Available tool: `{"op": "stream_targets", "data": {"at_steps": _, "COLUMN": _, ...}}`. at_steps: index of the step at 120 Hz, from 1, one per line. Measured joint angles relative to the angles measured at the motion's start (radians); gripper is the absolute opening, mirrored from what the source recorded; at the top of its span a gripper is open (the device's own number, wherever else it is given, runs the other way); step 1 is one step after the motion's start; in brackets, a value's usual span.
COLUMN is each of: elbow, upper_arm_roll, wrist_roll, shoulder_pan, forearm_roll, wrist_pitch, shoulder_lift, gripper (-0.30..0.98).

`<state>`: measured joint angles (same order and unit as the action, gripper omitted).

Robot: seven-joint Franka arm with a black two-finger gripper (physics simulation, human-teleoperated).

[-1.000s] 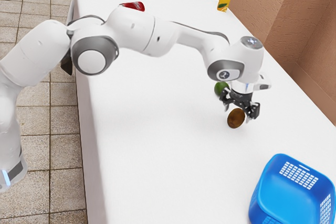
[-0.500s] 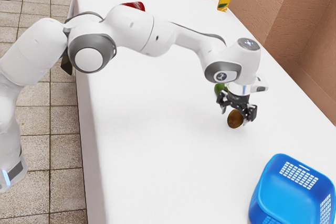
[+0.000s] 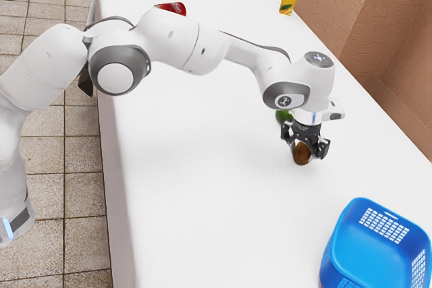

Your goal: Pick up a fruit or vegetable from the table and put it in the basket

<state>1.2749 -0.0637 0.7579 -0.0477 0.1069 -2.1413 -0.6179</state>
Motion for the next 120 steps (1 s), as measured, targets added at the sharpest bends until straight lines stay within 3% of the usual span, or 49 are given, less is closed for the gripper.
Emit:
{"op": "stream_targets", "data": {"at_steps": 5, "elbow": 0.000, "upper_arm_roll": 0.000, "wrist_roll": 0.004, "shoulder_pan": -0.002, "forearm_roll": 0.004, "wrist_pitch": 0.000, "shoulder_lift": 0.002, "gripper": 0.17}}
{"op": "stream_targets", "data": {"at_steps": 32, "elbow": 0.043, "upper_arm_roll": 0.031, "wrist_roll": 0.043, "shoulder_pan": -0.091, "forearm_roll": 0.026, "wrist_pitch": 0.002, "shoulder_lift": 0.117, "gripper": 0.16}}
{"op": "stream_targets", "data": {"at_steps": 45, "elbow": 0.122, "upper_arm_roll": 0.042, "wrist_roll": 0.096, "shoulder_pan": -0.207, "forearm_roll": 0.109, "wrist_pitch": 0.007, "shoulder_lift": 0.261, "gripper": 0.17}}
{"op": "stream_targets", "data": {"at_steps": 57, "elbow": 0.128, "upper_arm_roll": 0.043, "wrist_roll": 0.156, "shoulder_pan": -0.320, "forearm_roll": 0.197, "wrist_pitch": 0.010, "shoulder_lift": 0.304, "gripper": 0.18}}
{"op": "stream_targets", "data": {"at_steps": 84, "elbow": 0.051, "upper_arm_roll": 0.037, "wrist_roll": 0.293, "shoulder_pan": -0.466, "forearm_roll": 0.332, "wrist_pitch": 0.009, "shoulder_lift": 0.273, "gripper": 0.21}}
{"op": "stream_targets", "data": {"at_steps": 120, "elbow": -0.071, "upper_arm_roll": -0.006, "wrist_roll": 0.424, "shoulder_pan": -0.501, "forearm_roll": 0.367, "wrist_pitch": -0.037, "shoulder_lift": 0.102, "gripper": 0.21}}
